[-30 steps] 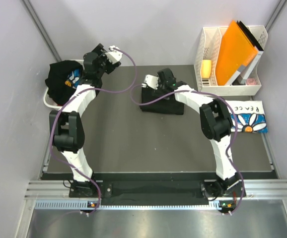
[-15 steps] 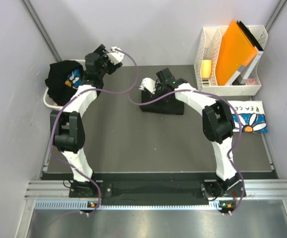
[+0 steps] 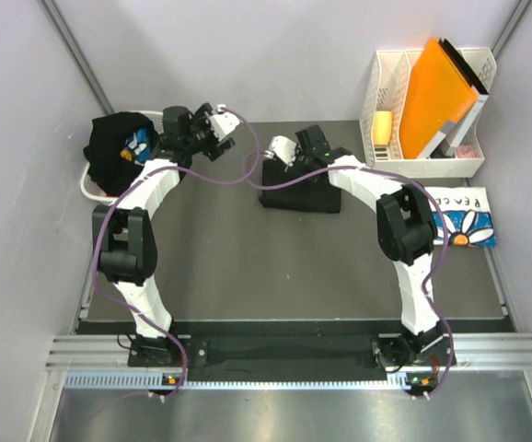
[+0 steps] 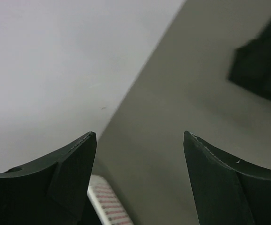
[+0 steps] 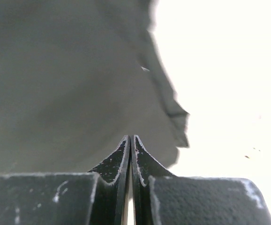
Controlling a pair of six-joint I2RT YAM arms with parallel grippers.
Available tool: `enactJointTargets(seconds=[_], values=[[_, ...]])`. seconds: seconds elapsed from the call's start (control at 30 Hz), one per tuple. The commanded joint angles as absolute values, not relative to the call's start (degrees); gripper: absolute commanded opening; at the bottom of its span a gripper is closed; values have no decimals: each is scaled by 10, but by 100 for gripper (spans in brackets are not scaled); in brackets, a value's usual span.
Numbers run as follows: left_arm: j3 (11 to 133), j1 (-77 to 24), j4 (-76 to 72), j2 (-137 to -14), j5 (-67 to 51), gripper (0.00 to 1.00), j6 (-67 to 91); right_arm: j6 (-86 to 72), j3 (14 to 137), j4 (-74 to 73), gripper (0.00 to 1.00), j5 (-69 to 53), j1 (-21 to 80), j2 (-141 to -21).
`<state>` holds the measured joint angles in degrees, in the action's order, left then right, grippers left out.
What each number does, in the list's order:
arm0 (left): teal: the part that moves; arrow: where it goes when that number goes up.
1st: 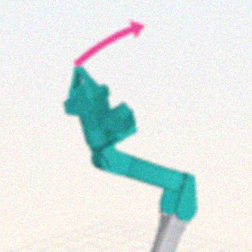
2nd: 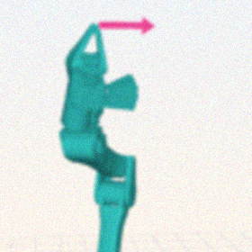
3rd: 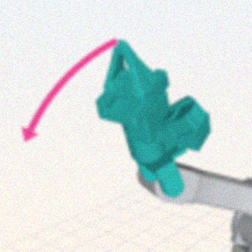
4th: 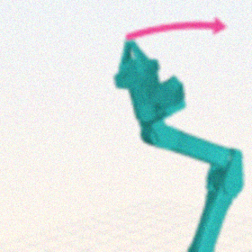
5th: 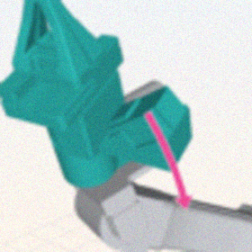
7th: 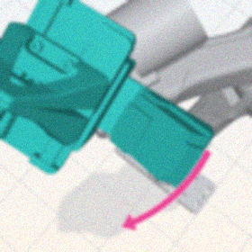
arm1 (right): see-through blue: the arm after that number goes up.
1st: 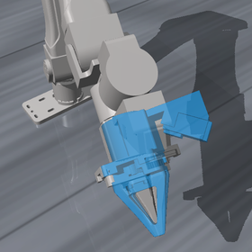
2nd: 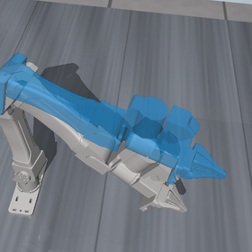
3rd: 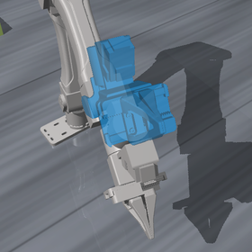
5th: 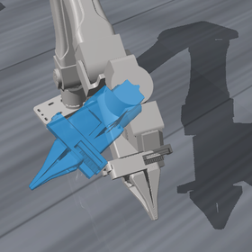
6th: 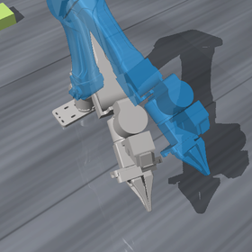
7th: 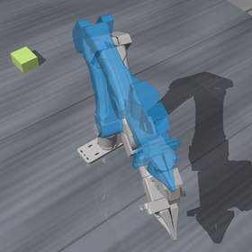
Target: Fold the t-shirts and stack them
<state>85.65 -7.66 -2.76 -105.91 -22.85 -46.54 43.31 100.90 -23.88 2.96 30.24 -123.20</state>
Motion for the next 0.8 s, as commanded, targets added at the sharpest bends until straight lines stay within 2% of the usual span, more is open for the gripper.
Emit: enactJointTargets(seconds=[0.0, 0.17, 0.37, 0.47, 0.57, 0.77], values=[[866, -79, 83, -1037, -402, 80, -454, 421, 1018, -214, 0, 72, 272, -1218], [926, -80, 156, -1113, -514, 81, -445, 411, 1014, -234, 0, 82, 243, -1218], [1073, -83, 151, -1261, -605, 78, -291, 398, 998, -254, 3, 73, 215, -1183], [1178, -88, 148, -1336, -622, 77, -234, 415, 979, -264, 4, 76, 214, -1163], [1234, -91, 142, -1394, -630, 79, -204, 423, 972, -270, 4, 85, 212, -1147], [1247, -98, 145, -1434, -602, 80, -216, 417, 968, -275, 4, 90, 211, -1121]])
